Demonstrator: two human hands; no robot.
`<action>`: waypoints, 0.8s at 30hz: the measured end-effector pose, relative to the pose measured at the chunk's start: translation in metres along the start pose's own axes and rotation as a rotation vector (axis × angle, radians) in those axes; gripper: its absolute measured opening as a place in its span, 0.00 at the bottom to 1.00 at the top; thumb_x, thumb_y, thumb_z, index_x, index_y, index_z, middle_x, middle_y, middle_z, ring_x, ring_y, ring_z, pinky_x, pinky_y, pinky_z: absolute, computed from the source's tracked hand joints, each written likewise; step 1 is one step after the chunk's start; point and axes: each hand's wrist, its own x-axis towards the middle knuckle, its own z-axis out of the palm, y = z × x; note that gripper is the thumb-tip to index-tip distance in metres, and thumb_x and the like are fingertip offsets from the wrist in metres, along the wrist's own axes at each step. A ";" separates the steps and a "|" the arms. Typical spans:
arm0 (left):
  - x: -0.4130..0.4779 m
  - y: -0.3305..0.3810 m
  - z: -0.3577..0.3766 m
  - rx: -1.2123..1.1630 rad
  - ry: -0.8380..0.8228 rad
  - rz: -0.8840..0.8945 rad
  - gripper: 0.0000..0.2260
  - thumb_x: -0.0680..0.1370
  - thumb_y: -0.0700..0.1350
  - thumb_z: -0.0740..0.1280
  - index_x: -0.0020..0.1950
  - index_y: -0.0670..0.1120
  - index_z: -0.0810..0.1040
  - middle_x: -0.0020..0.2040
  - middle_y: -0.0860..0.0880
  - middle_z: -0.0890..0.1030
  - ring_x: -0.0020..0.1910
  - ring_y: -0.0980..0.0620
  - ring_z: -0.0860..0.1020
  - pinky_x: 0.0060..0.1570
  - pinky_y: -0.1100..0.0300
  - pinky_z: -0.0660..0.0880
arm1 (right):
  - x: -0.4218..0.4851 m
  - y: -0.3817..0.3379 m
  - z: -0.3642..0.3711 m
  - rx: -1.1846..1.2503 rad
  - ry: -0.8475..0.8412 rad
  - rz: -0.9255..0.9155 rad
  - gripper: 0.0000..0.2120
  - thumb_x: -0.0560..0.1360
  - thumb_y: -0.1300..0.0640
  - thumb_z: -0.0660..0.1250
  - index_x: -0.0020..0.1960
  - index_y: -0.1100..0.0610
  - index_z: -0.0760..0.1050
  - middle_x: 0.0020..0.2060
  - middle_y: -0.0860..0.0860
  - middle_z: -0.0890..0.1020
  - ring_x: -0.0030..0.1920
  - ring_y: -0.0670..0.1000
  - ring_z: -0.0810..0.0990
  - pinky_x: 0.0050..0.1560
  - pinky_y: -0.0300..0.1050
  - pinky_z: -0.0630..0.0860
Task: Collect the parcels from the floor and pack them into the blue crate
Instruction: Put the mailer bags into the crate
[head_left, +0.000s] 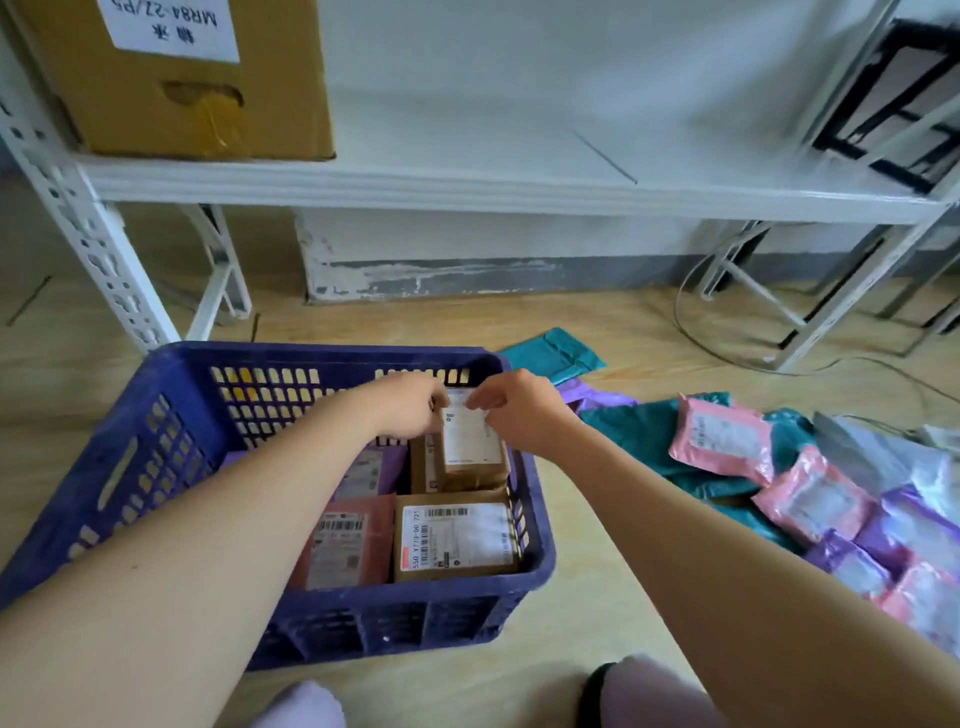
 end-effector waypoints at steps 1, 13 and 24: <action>-0.002 0.013 -0.003 0.003 0.012 0.026 0.17 0.79 0.47 0.62 0.68 0.49 0.71 0.66 0.48 0.73 0.62 0.48 0.73 0.59 0.57 0.70 | -0.006 0.005 -0.009 -0.006 0.022 0.004 0.20 0.74 0.67 0.57 0.56 0.53 0.81 0.56 0.50 0.82 0.58 0.52 0.77 0.51 0.39 0.71; -0.020 0.143 0.004 0.034 0.154 0.251 0.17 0.79 0.46 0.63 0.68 0.49 0.70 0.68 0.48 0.72 0.64 0.47 0.72 0.58 0.58 0.70 | -0.079 0.080 -0.092 0.049 0.270 0.141 0.20 0.71 0.69 0.57 0.52 0.56 0.82 0.52 0.52 0.84 0.56 0.53 0.80 0.60 0.44 0.74; -0.042 0.224 0.024 -0.024 0.276 0.430 0.16 0.77 0.43 0.63 0.65 0.51 0.73 0.65 0.50 0.75 0.62 0.49 0.73 0.58 0.58 0.69 | -0.156 0.137 -0.140 0.064 0.427 0.268 0.19 0.72 0.69 0.56 0.49 0.56 0.83 0.48 0.52 0.85 0.52 0.52 0.81 0.58 0.46 0.76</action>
